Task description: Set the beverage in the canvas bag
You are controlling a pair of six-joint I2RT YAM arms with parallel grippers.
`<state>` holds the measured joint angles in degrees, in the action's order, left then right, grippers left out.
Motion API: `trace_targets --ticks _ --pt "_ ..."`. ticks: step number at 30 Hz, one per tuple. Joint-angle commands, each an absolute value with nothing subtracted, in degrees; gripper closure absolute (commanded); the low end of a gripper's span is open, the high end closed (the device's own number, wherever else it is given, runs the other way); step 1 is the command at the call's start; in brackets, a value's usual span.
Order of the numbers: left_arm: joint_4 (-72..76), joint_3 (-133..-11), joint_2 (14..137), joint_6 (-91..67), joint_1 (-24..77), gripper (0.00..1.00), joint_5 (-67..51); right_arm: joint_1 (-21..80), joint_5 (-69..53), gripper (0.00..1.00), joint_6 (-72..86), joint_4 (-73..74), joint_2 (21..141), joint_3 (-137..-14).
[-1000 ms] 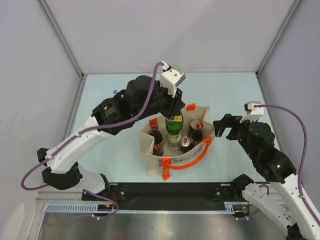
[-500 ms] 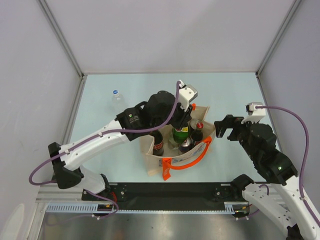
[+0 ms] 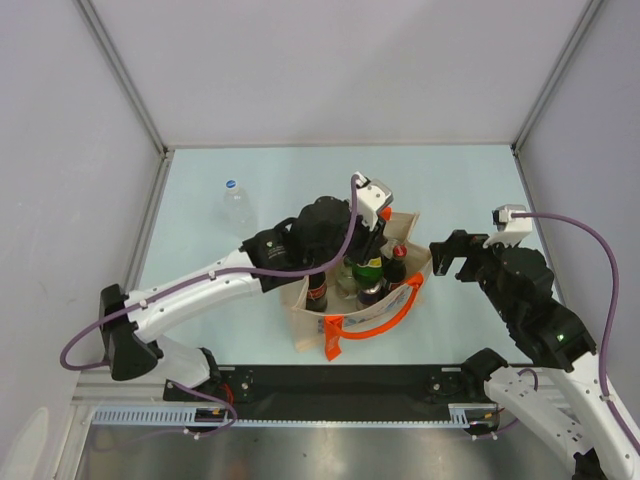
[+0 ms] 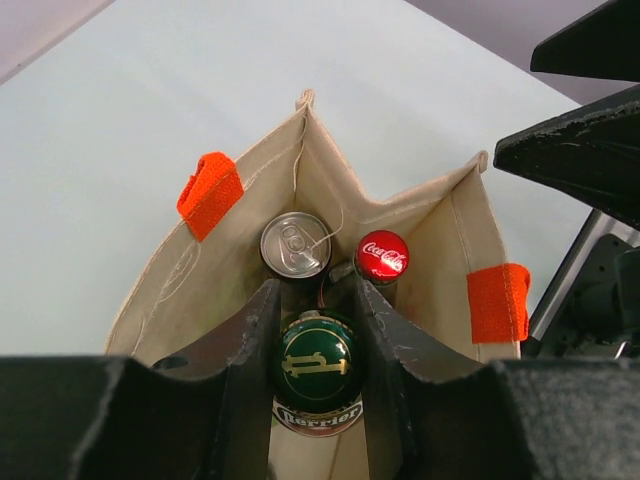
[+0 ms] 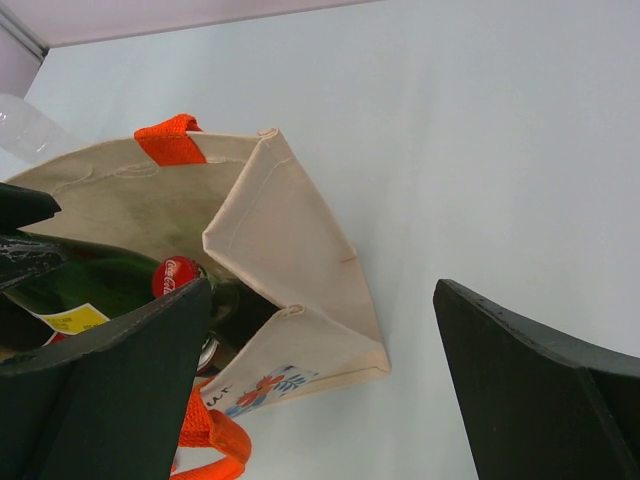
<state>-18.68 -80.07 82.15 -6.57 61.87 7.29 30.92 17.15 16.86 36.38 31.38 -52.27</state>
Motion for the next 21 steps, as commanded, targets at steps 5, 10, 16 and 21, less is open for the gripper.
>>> trace_targets --ticks 5,10,16,21 --pt "-14.59 -76.20 78.40 -10.11 61.96 1.00 5.63 30.85 17.32 0.00 17.14 35.86 31.46 -52.21" --pt "-19.33 -79.09 75.95 -9.58 61.96 1.00 8.96 30.85 17.31 0.00 17.31 35.77 31.55 -52.29" --pt "-24.17 -83.23 73.04 -9.84 61.96 1.00 9.76 30.85 17.23 0.00 17.67 35.68 31.46 -52.12" --pt "-24.79 -83.41 71.90 -11.34 62.05 1.00 6.86 30.85 16.79 0.00 18.10 35.25 31.64 -52.12"
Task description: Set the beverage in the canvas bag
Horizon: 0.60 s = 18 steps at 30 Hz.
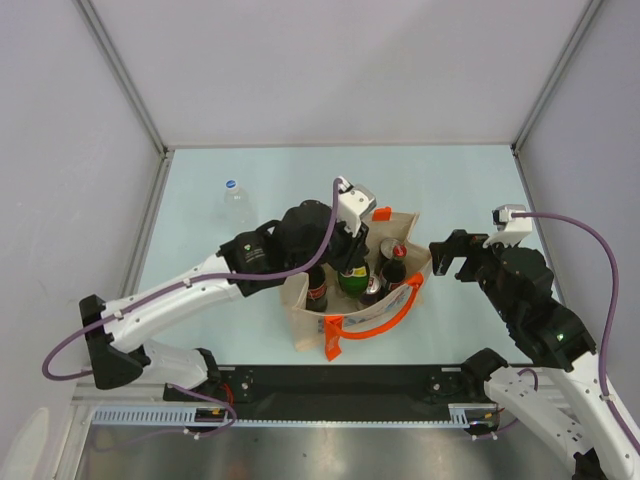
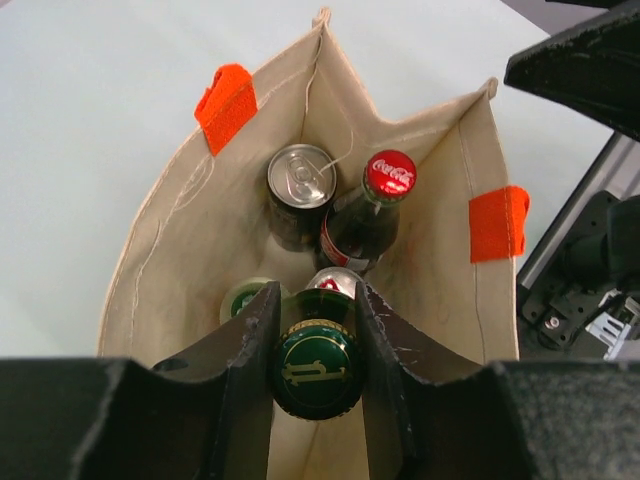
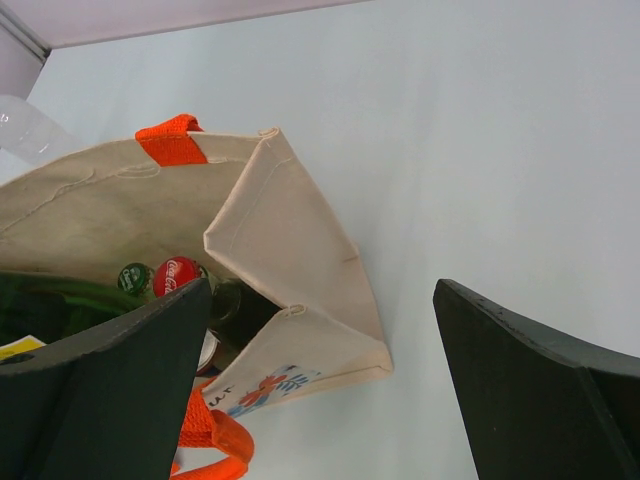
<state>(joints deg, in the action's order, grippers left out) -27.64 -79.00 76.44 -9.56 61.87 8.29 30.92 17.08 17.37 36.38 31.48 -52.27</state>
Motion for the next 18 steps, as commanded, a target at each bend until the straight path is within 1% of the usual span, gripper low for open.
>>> trace_targets --ticks 1,10,18 --pt "-24.87 -83.15 71.72 -11.60 62.05 1.00 6.68 30.85 16.70 0.00 18.11 35.33 31.64 -52.12" --pt "-24.61 -79.55 69.52 -12.48 62.49 1.00 5.37 30.85 16.61 0.00 18.63 35.51 31.47 -52.03" --pt "-18.90 -73.31 69.78 -11.96 63.72 1.00 4.57 30.85 16.35 0.00 18.72 35.51 31.47 -51.95"
